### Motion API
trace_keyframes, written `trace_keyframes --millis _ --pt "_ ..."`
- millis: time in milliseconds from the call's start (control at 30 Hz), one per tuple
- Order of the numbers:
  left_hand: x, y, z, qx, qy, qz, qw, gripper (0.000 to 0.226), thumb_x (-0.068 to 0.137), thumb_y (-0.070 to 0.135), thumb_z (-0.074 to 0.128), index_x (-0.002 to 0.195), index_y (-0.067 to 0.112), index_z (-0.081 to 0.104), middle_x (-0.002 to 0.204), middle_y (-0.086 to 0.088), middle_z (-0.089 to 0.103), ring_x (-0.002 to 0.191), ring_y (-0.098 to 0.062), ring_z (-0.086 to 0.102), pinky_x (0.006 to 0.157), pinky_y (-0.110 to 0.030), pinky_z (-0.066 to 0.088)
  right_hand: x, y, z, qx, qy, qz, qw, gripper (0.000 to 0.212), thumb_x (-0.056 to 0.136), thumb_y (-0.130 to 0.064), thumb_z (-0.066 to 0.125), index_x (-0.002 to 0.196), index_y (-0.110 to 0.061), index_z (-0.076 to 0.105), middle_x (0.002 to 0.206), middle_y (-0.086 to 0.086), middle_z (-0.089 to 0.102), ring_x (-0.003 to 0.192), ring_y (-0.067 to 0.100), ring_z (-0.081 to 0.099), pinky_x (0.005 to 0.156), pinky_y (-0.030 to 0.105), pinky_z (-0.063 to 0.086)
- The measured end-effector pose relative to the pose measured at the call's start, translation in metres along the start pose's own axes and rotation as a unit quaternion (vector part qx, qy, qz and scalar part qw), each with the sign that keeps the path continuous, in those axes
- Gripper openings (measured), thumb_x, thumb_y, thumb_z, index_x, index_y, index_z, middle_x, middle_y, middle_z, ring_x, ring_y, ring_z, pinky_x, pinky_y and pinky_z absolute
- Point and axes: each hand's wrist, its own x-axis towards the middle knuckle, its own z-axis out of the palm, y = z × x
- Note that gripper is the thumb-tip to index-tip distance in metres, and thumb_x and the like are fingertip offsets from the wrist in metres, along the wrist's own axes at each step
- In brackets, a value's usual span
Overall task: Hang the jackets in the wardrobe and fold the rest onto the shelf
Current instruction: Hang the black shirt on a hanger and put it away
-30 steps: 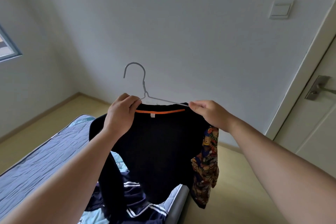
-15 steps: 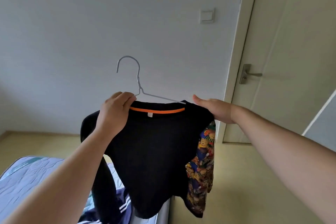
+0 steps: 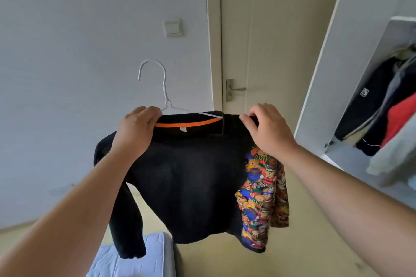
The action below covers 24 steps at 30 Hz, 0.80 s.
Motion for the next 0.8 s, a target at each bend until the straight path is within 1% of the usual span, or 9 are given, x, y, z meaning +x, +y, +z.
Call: trace_keyframes --millis 100,167,267,333,400,500,633,733,800 --pt "0.016 0.015 0.024 -0.051 0.010 -0.024 0.998 0.018 0.103 0.018 0.056 0.103 0.013 0.073 0.085 -0.002 0.064 0.074 -0.018 0.054 0.066 -0.012 0.040 -0.012 0.029 -0.015 -0.090 -0.074 0.117 0.986 0.059 0.092 -0.081 0.018 0.096 -0.027 0.039 0.082 -0.009 0.051 0.066 0.018 0.051 0.050 0.028 0.033" --pt "0.024 0.023 0.037 -0.073 0.009 -0.036 0.997 0.017 0.103 0.019 0.057 0.102 0.015 0.073 0.085 0.002 0.063 0.075 -0.012 0.051 0.068 -0.003 0.036 -0.018 0.052 -0.026 -0.160 -0.132 0.144 0.968 0.074 0.082 -0.091 0.003 0.098 -0.027 0.037 0.076 -0.009 0.055 0.061 0.018 0.053 0.047 0.028 0.031" --pt "0.039 0.035 0.055 -0.091 0.010 -0.031 0.995 0.016 0.102 0.019 0.058 0.100 0.015 0.074 0.085 0.002 0.064 0.075 -0.011 0.051 0.069 -0.001 0.035 -0.015 0.073 -0.033 -0.184 -0.124 0.127 0.967 0.074 0.084 -0.089 0.014 0.114 -0.026 0.039 0.098 -0.005 0.063 0.076 0.022 0.060 0.055 0.032 0.040" --pt "0.053 0.046 0.066 -0.103 0.000 -0.011 0.995 0.017 0.102 0.019 0.059 0.101 0.013 0.074 0.086 0.001 0.065 0.076 -0.013 0.054 0.071 -0.001 0.036 -0.002 0.074 -0.034 -0.155 -0.127 0.108 0.974 0.075 0.086 -0.084 0.028 0.129 -0.024 0.041 0.120 0.001 0.062 0.098 0.027 0.063 0.074 0.040 0.051" --pt "0.070 0.061 0.078 -0.112 -0.014 0.017 0.993 0.017 0.102 0.019 0.058 0.101 0.012 0.074 0.085 0.001 0.064 0.075 -0.011 0.055 0.072 -0.002 0.038 0.014 0.068 -0.034 -0.129 -0.138 0.067 0.980 0.077 0.089 -0.079 0.032 0.137 -0.021 0.042 0.128 0.003 0.062 0.107 0.027 0.061 0.089 0.044 0.050" --pt "0.094 0.087 0.096 -0.118 -0.021 0.066 0.991 0.017 0.102 0.018 0.059 0.101 0.011 0.075 0.081 0.000 0.062 0.072 -0.012 0.054 0.068 -0.010 0.040 0.035 0.063 -0.032 -0.087 -0.124 0.016 0.988 0.060 0.096 -0.067 0.037 0.133 -0.023 0.049 0.115 -0.001 0.067 0.094 0.023 0.062 0.082 0.040 0.050" --pt "0.121 0.120 0.125 -0.132 -0.047 0.106 0.984 0.015 0.099 0.023 0.063 0.102 0.016 0.076 0.084 0.005 0.065 0.075 -0.008 0.057 0.070 -0.010 0.044 0.056 0.087 -0.030 -0.040 -0.109 0.043 0.992 0.029 0.105 -0.042 0.041 0.105 -0.020 0.059 0.073 -0.006 0.058 0.067 0.026 0.058 0.061 0.042 0.051" --pt "0.143 0.120 0.146 -0.145 -0.083 0.062 0.984 0.020 0.093 0.049 0.063 0.107 0.037 0.070 0.093 0.020 0.066 0.087 0.006 0.059 0.074 -0.004 0.041 0.059 0.122 -0.034 -0.062 -0.070 0.053 0.994 0.029 0.106 -0.037 0.041 0.101 -0.014 0.060 0.070 -0.003 0.057 0.061 0.024 0.054 0.056 0.041 0.050" --pt "0.158 0.108 0.161 -0.107 -0.148 0.023 0.983 0.034 0.087 0.067 0.057 0.112 0.044 0.063 0.093 0.024 0.063 0.085 0.003 0.058 0.071 -0.012 0.041 0.060 0.146 -0.038 -0.096 -0.041 0.064 0.992 0.030 0.106 -0.037 0.040 0.099 -0.014 0.059 0.072 -0.004 0.058 0.059 0.021 0.052 0.053 0.036 0.045"
